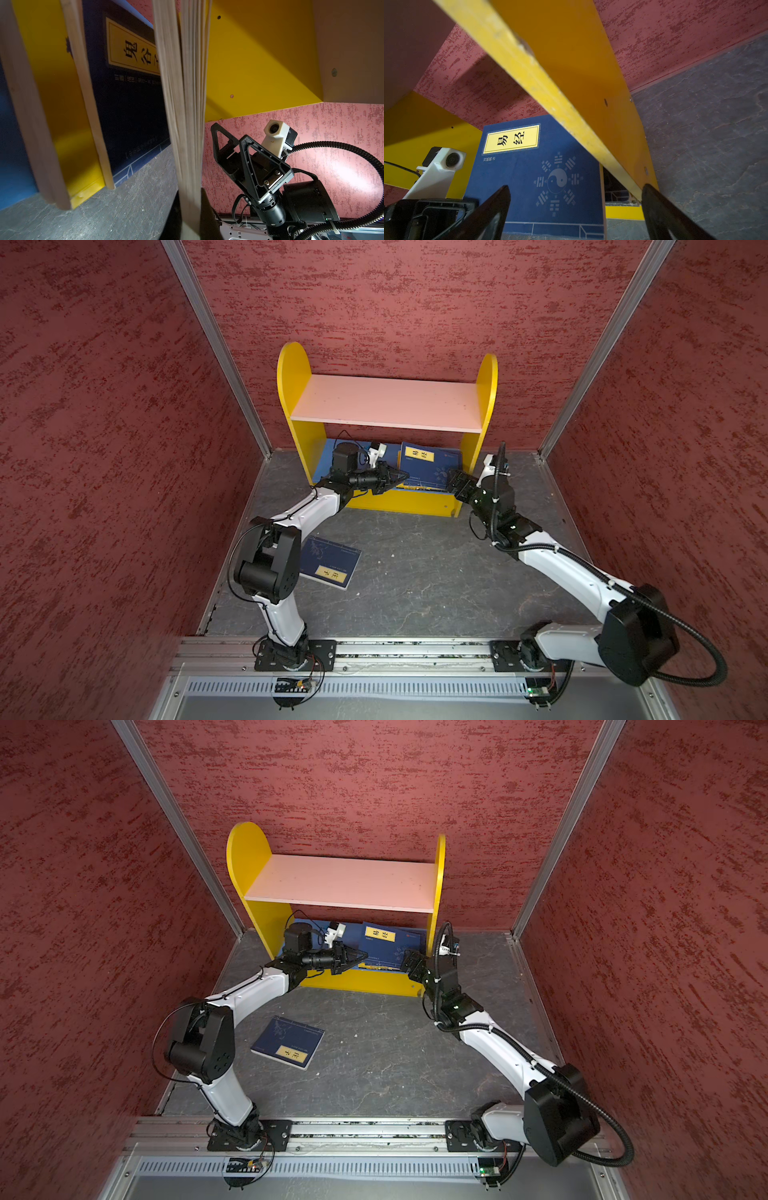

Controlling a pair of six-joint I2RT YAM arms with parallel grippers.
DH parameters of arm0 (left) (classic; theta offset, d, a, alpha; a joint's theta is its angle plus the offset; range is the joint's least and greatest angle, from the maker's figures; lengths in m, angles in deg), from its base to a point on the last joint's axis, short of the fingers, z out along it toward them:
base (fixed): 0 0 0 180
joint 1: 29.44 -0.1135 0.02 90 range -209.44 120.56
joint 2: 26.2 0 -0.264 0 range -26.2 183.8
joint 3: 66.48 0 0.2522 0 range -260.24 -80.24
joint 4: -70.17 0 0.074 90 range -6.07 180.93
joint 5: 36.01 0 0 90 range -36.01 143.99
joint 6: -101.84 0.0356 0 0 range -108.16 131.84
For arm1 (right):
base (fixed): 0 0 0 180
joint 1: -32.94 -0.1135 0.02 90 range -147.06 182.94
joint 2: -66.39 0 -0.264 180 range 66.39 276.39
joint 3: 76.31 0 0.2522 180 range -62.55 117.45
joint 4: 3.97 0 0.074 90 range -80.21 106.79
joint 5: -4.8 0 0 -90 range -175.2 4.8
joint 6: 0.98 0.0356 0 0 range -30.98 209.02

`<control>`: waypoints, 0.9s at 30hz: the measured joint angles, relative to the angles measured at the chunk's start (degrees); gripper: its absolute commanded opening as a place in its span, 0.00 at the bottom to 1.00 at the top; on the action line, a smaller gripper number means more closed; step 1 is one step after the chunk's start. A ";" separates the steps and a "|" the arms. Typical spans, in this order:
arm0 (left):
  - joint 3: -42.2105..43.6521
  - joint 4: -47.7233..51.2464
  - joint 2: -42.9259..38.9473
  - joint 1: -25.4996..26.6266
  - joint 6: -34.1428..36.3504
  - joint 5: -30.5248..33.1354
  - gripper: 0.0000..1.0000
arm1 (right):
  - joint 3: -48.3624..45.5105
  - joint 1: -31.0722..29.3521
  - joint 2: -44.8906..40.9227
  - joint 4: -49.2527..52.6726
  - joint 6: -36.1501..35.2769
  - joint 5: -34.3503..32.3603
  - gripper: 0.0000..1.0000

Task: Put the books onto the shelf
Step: 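Push the dark blue book into the shelf beside the standing books with both grippers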

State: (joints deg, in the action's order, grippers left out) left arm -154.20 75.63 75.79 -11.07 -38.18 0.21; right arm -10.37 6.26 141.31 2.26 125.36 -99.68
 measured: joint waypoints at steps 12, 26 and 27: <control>-4.13 1.11 4.22 0.94 0.66 1.66 0.00 | 0.92 2.19 2.43 0.17 0.04 -0.09 0.99; -6.21 1.57 5.86 1.99 0.81 1.86 0.00 | 4.24 3.26 6.67 0.61 0.28 1.51 0.99; -6.21 1.55 6.14 2.08 0.79 1.84 0.00 | 4.50 3.26 7.02 0.68 0.28 1.62 0.99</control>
State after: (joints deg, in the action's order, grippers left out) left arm -160.40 77.18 81.93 -8.99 -37.40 2.05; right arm -5.87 9.52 148.32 2.94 125.64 -98.06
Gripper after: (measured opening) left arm 0.120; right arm 0.987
